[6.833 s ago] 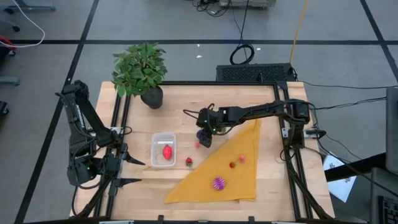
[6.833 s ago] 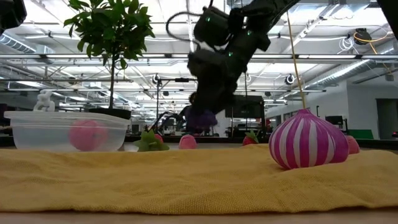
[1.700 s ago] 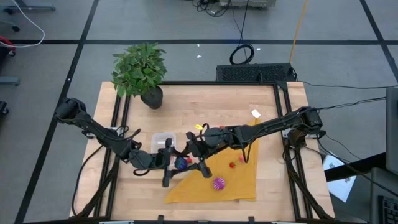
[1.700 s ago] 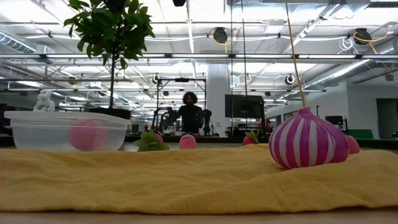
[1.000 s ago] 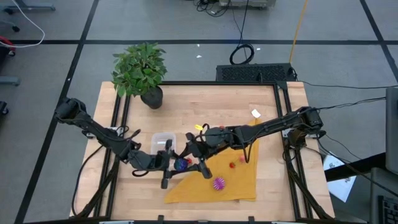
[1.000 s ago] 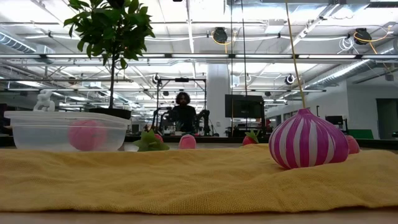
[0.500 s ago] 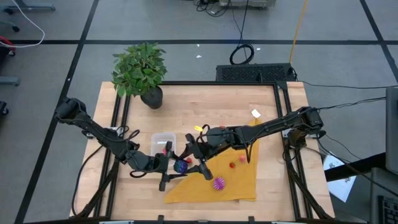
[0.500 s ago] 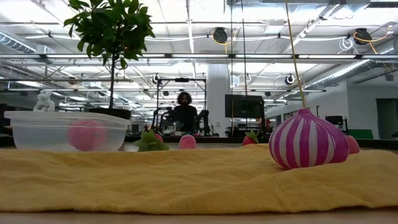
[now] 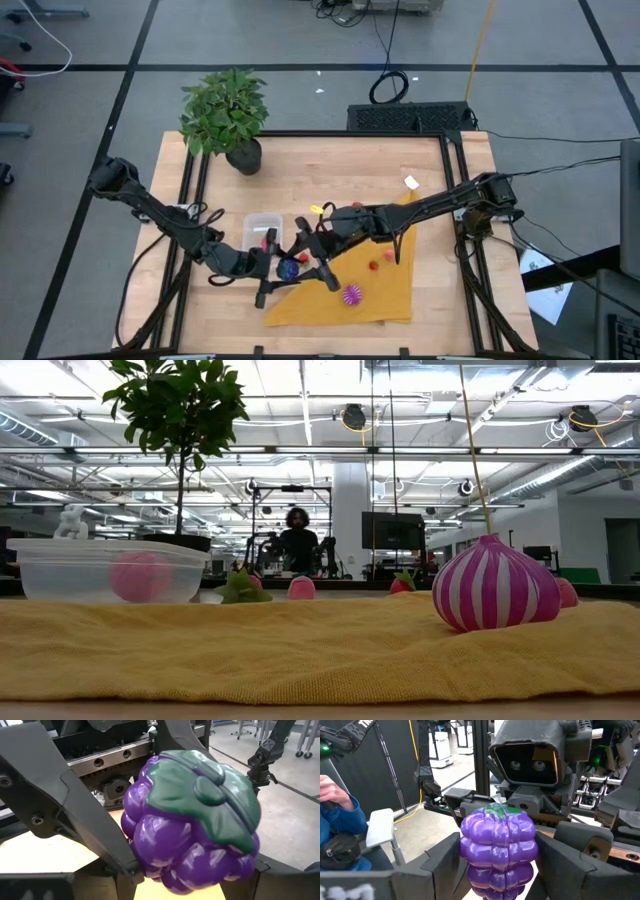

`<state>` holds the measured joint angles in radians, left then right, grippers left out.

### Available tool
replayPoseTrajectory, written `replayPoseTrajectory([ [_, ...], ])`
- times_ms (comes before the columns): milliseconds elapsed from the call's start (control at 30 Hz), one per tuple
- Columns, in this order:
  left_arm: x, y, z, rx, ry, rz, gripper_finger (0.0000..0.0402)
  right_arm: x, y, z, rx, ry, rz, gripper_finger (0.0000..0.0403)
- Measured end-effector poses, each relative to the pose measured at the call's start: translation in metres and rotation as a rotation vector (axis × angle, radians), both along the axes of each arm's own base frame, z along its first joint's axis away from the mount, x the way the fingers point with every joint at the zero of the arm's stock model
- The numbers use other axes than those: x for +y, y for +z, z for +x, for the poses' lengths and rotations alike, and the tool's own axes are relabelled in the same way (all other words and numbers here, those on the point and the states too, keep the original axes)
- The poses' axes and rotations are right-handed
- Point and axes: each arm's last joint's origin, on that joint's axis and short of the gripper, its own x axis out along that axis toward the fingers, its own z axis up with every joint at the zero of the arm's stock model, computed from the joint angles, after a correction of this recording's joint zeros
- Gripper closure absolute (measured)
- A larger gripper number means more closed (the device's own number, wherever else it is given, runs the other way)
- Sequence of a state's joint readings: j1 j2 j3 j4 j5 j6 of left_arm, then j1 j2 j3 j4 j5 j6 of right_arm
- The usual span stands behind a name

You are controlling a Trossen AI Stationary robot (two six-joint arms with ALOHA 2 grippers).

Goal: Pick and placing Produce into tupperware
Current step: Put the purple grapes into the transparent bin

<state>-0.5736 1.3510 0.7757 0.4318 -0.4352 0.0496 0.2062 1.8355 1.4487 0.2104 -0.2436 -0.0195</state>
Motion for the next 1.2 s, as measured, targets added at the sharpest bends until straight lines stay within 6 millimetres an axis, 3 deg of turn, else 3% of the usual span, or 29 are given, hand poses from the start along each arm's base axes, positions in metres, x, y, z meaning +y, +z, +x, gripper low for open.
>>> replayPoseTrajectory([
  [467,0.001,0.001,0.001,-0.011,0.002,0.022,0.0176,-0.002,-0.015,-0.004,0.016,-0.022,0.050,0.0180],
  [1200,0.012,0.000,0.005,-0.002,0.131,-0.016,0.0176,-0.003,-0.016,-0.004,0.013,-0.035,0.026,0.0180],
])
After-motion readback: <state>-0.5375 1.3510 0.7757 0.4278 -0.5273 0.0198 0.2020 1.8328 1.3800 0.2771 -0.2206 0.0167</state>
